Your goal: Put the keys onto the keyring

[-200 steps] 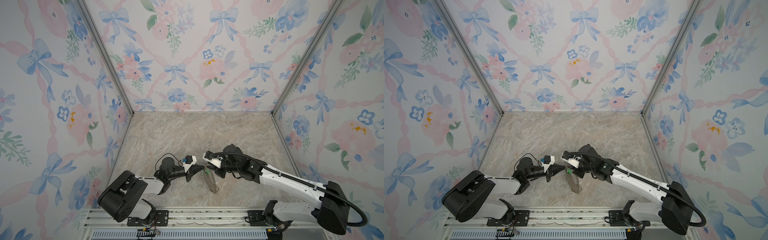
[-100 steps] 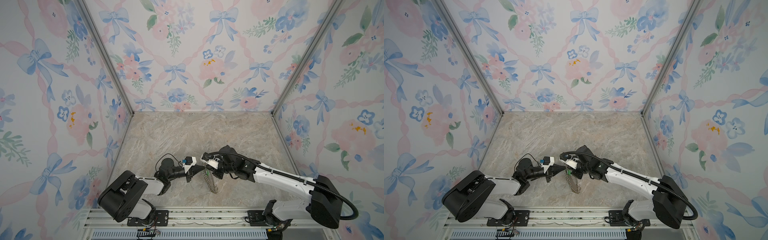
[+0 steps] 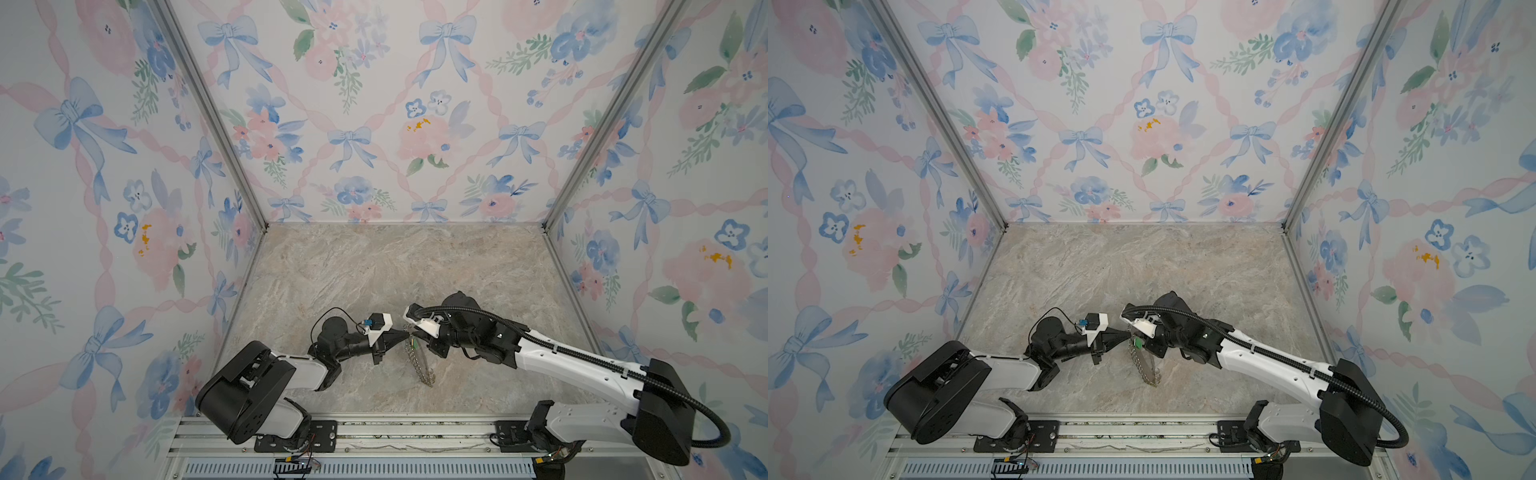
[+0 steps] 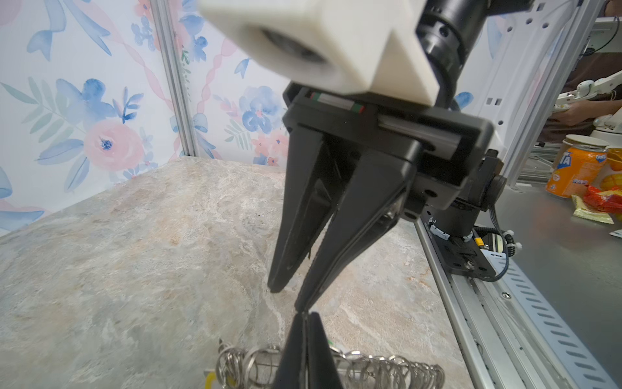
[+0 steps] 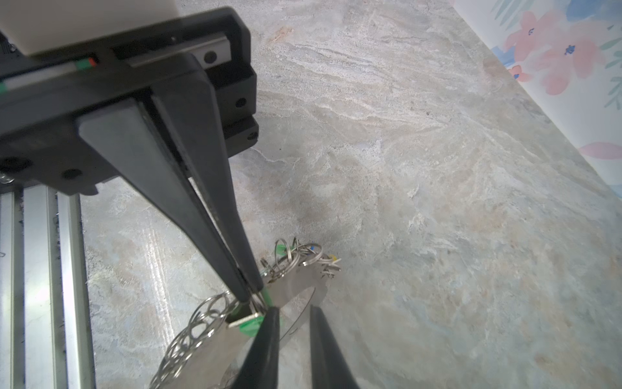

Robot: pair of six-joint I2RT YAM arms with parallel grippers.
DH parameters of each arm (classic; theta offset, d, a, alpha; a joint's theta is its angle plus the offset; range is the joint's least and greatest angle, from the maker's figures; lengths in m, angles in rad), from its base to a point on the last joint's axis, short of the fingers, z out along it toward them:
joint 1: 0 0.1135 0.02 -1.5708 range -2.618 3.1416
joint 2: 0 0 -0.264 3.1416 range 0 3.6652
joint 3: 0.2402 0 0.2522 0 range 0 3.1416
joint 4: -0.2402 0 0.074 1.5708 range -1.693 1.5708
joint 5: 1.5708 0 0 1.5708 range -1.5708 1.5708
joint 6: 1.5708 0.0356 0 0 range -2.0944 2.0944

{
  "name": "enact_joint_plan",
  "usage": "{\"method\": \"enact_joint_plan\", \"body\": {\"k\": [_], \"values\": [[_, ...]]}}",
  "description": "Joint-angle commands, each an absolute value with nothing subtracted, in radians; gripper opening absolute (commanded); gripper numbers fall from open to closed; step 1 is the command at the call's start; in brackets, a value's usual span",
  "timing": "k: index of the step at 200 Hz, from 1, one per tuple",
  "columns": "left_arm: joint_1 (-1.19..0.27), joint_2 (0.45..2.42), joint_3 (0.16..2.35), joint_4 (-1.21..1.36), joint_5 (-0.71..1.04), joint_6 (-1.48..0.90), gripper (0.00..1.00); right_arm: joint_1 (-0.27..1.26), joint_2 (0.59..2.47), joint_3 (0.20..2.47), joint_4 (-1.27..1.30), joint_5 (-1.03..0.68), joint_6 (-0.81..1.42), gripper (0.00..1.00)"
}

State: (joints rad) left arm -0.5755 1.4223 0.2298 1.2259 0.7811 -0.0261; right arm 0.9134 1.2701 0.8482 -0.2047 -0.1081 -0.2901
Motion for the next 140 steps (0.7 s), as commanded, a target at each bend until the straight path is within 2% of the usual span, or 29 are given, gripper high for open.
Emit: {"method": "enact_joint_plan", "body": {"k": [1, 60, 105, 140], "values": [[-0.578, 1.425, 0.222, 1.279, 0.780, -0.013, 0.00, 0.927, 1.288, 0.826, -0.200, -0.107, -0.272, 0.19], [-0.580, 1.426, 0.221, 1.290, 0.778, -0.017, 0.00, 0.934, 1.317, 0.823, -0.163, -0.157, -0.259, 0.13], [-0.580, 1.427, 0.212, 1.307, 0.755, -0.018, 0.00, 0.932, 1.290, 0.817, -0.195, -0.063, -0.246, 0.18], [-0.578, 1.425, 0.207, 1.310, 0.749, -0.016, 0.00, 0.902, 1.215, 0.777, -0.188, -0.156, -0.275, 0.22]]}}
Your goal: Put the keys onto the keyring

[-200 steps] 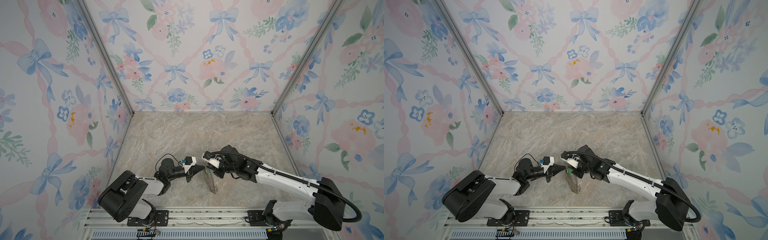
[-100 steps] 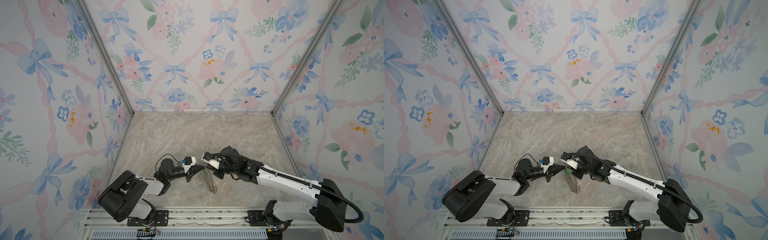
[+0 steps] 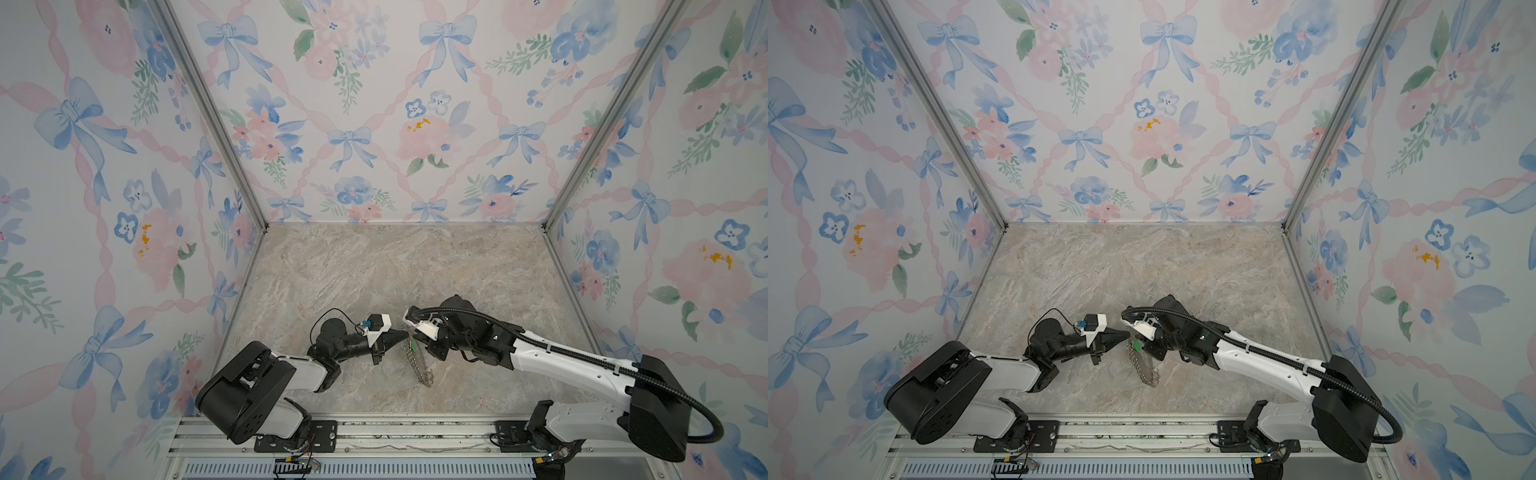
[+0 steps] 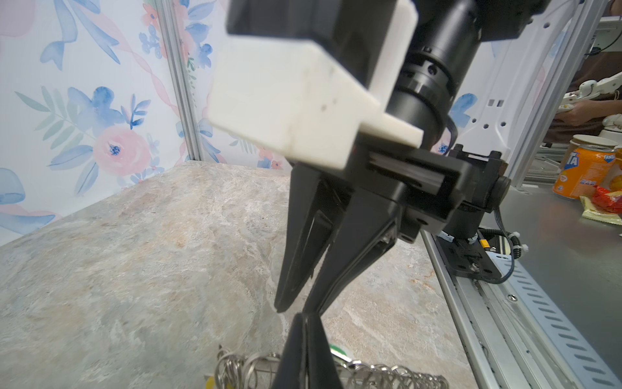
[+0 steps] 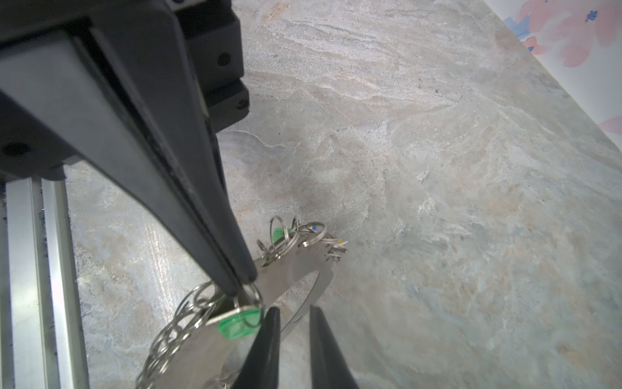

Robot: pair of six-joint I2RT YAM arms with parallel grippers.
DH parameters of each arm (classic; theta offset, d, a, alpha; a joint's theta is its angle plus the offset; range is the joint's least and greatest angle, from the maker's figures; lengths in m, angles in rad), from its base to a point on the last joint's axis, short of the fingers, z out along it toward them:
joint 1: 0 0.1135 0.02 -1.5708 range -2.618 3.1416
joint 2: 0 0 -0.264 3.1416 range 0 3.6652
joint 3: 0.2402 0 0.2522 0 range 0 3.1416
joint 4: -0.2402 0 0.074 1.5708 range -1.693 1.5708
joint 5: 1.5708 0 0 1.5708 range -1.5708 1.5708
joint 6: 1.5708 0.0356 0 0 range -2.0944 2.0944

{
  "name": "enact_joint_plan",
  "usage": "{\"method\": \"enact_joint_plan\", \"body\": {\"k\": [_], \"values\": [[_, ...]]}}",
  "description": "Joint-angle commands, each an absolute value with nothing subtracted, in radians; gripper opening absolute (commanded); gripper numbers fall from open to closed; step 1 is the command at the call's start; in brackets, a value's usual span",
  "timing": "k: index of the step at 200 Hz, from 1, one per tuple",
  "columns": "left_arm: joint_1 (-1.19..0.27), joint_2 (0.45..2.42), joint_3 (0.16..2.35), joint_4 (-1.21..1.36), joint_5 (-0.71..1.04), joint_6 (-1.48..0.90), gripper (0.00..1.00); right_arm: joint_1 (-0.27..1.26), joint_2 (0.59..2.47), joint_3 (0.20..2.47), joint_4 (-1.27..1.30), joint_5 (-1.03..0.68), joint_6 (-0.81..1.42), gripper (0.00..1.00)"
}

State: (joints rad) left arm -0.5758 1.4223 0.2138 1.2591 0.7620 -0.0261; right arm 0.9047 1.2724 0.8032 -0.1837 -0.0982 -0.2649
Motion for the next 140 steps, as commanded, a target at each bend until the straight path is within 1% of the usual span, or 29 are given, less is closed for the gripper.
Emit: {"method": "enact_joint_plan", "body": {"k": [1, 16, 46, 67, 88, 109, 140], "values": [[-0.578, 1.425, 0.207, 1.310, 0.749, -0.016, 0.00, 0.902, 1.215, 0.777, -0.188, -0.156, -0.275, 0.22], [-0.579, 1.424, 0.206, 1.313, 0.749, -0.017, 0.00, 0.924, 1.206, 0.770, -0.163, -0.185, -0.278, 0.23], [-0.580, 1.421, 0.208, 1.315, 0.767, -0.018, 0.00, 0.935, 1.238, 0.772, -0.124, -0.172, -0.265, 0.23], [-0.580, 1.421, 0.209, 1.318, 0.785, -0.023, 0.00, 0.933, 1.278, 0.784, -0.130, -0.152, -0.272, 0.16], [-0.580, 1.420, 0.208, 1.326, 0.787, -0.026, 0.00, 0.931, 1.291, 0.785, -0.125, -0.183, -0.285, 0.09], [-0.583, 1.430, 0.207, 1.344, 0.785, -0.034, 0.00, 0.939, 1.283, 0.774, -0.102, -0.241, -0.292, 0.08], [-0.587, 1.459, 0.205, 1.409, 0.776, -0.059, 0.00, 0.946, 1.281, 0.760, -0.074, -0.276, -0.289, 0.05]]}}
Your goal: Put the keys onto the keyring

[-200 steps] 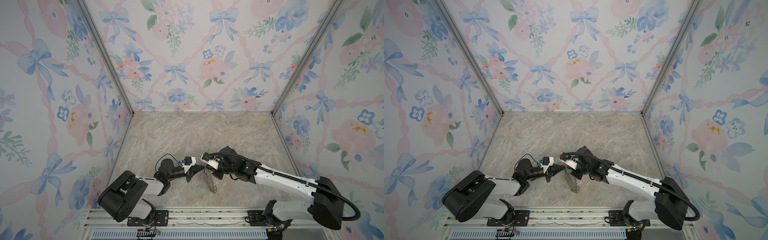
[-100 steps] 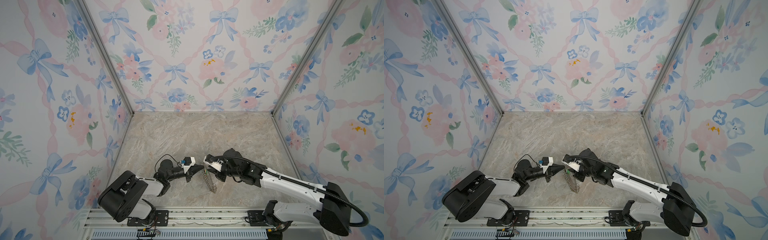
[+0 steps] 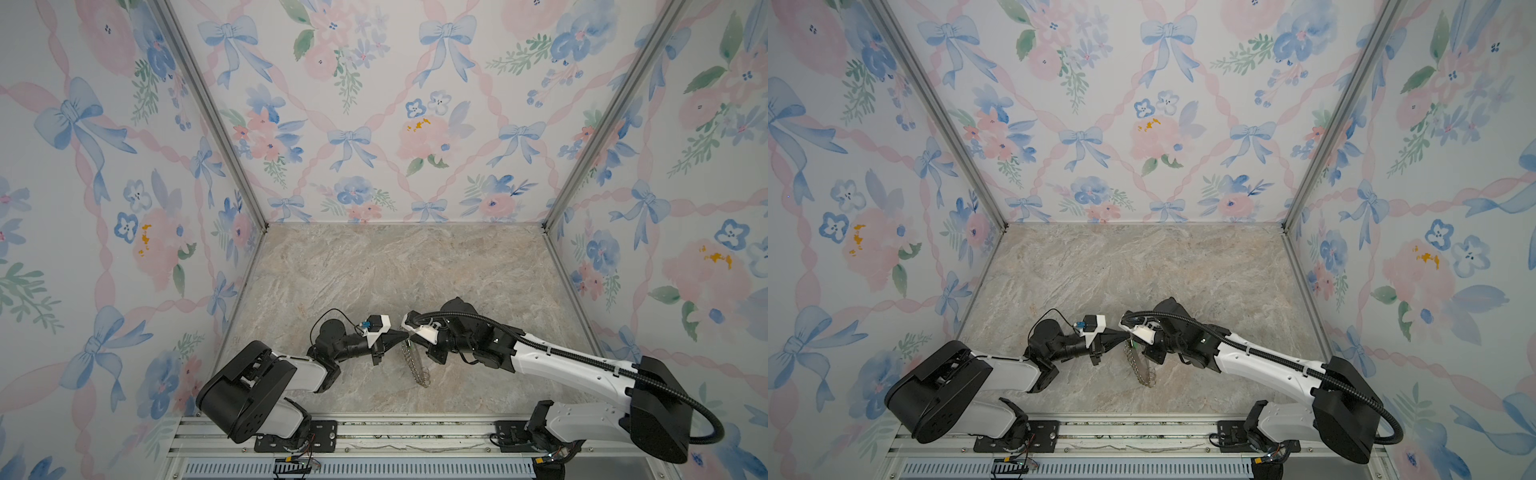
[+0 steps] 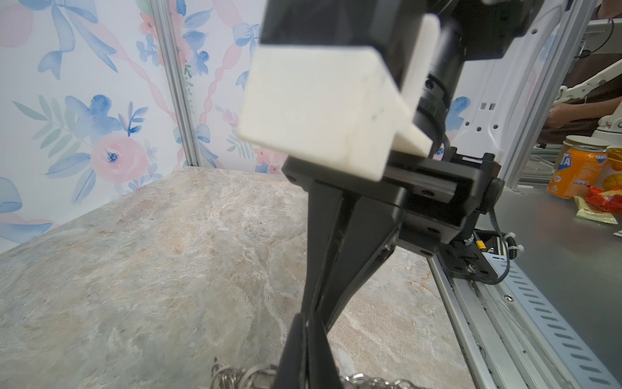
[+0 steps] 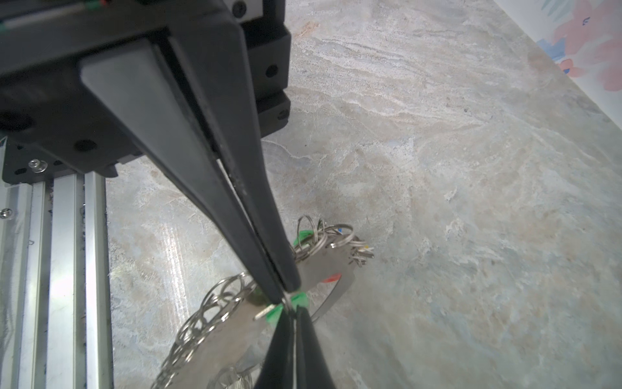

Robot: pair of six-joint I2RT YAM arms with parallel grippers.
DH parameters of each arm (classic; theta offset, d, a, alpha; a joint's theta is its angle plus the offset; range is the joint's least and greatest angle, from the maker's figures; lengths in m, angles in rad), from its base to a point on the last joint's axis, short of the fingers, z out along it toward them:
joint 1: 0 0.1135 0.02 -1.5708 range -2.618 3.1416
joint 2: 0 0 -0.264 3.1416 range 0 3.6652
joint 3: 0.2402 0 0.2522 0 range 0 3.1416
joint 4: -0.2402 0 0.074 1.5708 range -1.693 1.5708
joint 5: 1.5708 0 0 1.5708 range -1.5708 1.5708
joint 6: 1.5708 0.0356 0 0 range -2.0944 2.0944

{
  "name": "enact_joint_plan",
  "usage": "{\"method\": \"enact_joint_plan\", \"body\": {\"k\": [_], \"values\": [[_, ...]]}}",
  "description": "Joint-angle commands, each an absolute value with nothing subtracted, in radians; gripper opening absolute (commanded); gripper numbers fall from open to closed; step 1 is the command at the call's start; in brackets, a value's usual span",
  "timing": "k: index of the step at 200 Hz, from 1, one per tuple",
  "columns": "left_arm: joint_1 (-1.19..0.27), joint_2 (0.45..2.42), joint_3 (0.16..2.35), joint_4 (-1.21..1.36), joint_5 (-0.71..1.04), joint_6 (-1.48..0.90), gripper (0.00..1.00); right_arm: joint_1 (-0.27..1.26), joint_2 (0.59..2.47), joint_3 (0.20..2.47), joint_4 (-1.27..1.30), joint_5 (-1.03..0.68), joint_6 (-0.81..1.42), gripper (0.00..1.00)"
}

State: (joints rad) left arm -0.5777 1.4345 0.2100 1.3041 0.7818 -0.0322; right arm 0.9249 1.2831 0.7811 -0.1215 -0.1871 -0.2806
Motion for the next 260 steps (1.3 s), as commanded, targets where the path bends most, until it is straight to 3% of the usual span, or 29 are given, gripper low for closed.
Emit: {"method": "enact_joint_plan", "body": {"k": [1, 50, 90, 164, 260], "values": [[-0.587, 1.461, 0.204, 1.413, 0.775, -0.060, 0.00, 0.946, 1.282, 0.759, -0.074, -0.278, -0.289, 0.05], [-0.597, 1.547, 0.198, 1.577, 0.774, -0.130, 0.00, 0.937, 1.284, 0.734, 0.009, -0.337, -0.261, 0.04], [-0.609, 1.570, 0.202, 1.578, 0.772, -0.116, 0.00, 0.911, 1.229, 0.701, 0.063, -0.365, -0.261, 0.13], [-0.609, 1.577, 0.211, 1.578, 0.798, -0.122, 0.00, 0.886, 1.170, 0.655, 0.077, -0.361, -0.278, 0.20], [-0.598, 1.539, 0.203, 1.556, 0.816, -0.121, 0.00, 0.883, 1.193, 0.721, -0.019, -0.357, -0.312, 0.00]]}}
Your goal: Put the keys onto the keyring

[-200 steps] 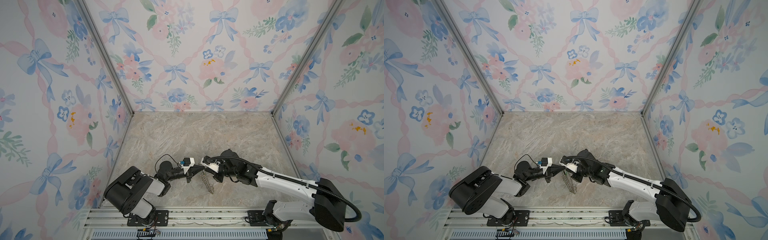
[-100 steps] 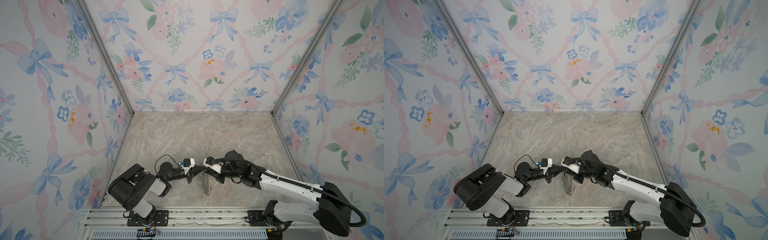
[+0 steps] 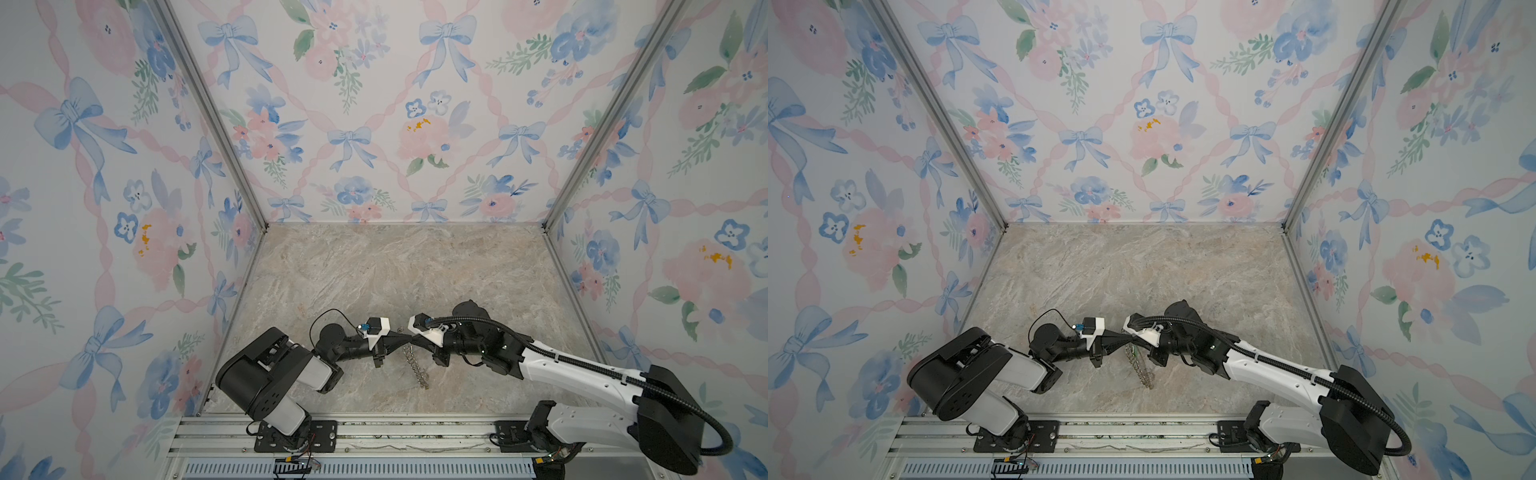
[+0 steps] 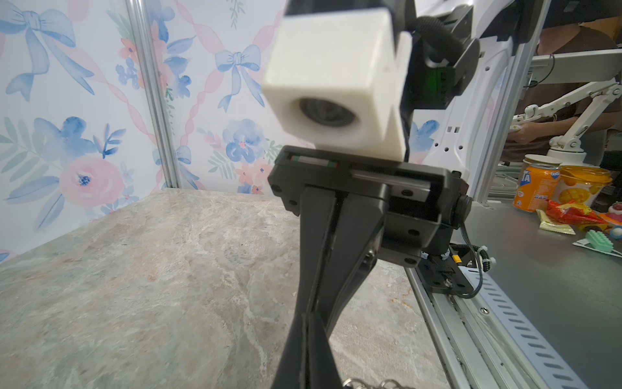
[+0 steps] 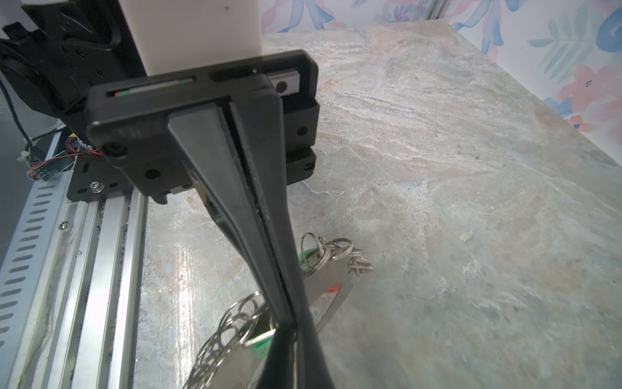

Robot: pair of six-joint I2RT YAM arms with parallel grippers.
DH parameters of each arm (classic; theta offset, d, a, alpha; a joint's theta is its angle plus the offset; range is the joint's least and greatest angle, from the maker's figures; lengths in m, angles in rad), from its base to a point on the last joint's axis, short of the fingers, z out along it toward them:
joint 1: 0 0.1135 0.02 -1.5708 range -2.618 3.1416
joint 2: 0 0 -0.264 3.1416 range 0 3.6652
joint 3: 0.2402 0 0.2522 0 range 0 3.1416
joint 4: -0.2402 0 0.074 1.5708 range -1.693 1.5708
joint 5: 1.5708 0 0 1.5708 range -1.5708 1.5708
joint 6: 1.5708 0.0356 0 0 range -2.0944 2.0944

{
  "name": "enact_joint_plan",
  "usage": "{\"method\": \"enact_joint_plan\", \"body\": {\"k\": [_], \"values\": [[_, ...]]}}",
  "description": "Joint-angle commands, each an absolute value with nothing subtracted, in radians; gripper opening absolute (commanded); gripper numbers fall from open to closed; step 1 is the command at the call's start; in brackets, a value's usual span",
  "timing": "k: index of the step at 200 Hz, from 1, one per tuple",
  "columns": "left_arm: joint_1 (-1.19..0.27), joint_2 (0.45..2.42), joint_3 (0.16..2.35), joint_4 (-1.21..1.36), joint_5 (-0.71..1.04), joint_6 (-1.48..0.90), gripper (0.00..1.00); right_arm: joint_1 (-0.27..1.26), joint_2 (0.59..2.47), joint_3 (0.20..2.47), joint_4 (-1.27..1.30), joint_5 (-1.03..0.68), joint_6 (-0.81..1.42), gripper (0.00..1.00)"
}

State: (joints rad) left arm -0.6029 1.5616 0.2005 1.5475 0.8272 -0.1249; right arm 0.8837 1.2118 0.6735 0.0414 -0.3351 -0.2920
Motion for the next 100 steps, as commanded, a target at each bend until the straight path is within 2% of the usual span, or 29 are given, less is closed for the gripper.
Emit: {"method": "enact_joint_plan", "body": {"k": [1, 17, 40, 63, 100], "values": [[-0.596, 1.536, 0.203, 1.553, 0.815, -0.120, 0.00, 0.883, 1.193, 0.723, -0.025, -0.356, -0.314, 0.00], [-0.570, 1.498, 0.193, 1.485, 0.807, -0.095, 0.11, 0.888, 1.195, 0.777, -0.146, -0.303, -0.335, 0.00], [-0.551, 1.411, 0.200, 1.284, 0.773, -0.014, 0.20, 0.916, 1.234, 0.874, -0.333, -0.150, -0.376, 0.00], [-0.548, 1.348, 0.215, 1.122, 0.773, 0.049, 0.23, 0.943, 1.260, 0.934, -0.414, -0.054, -0.400, 0.00], [-0.552, 1.361, 0.233, 1.112, 0.829, 0.047, 0.26, 0.973, 1.270, 0.980, -0.433, -0.048, -0.430, 0.00]]}}
